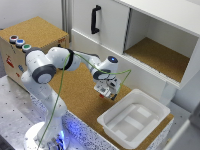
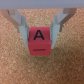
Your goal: Place the pink object on the table
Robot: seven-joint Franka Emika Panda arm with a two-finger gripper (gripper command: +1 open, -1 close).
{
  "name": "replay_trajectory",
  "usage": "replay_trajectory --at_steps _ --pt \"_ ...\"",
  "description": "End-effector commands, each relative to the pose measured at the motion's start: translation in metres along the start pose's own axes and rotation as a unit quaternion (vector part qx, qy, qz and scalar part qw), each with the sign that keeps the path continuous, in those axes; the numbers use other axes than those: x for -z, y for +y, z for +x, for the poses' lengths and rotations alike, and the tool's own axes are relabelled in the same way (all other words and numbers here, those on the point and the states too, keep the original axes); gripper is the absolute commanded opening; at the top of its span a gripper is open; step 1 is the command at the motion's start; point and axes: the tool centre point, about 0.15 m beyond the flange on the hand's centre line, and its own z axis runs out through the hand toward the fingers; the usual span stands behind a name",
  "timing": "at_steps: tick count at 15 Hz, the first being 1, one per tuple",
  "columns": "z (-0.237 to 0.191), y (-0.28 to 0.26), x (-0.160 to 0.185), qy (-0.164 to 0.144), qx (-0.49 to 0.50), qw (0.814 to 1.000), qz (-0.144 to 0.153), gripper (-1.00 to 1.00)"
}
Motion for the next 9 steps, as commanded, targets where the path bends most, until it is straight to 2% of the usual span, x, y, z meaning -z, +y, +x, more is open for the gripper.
replay_trajectory --at_steps 1,5,8,9 --pt "0.027 0.01 -0.014 -0.008 -0.024 0.998 -0.05 -1.0" --pt "0.042 0.024 -0.021 -0.018 -0.037 0.998 -0.046 -1.0" --pt "0.047 0.018 -0.023 -0.019 -0.027 0.998 -0.06 -1.0" --pt "0.047 0.013 -0.02 -0.015 -0.022 0.998 -0.064 1.0"
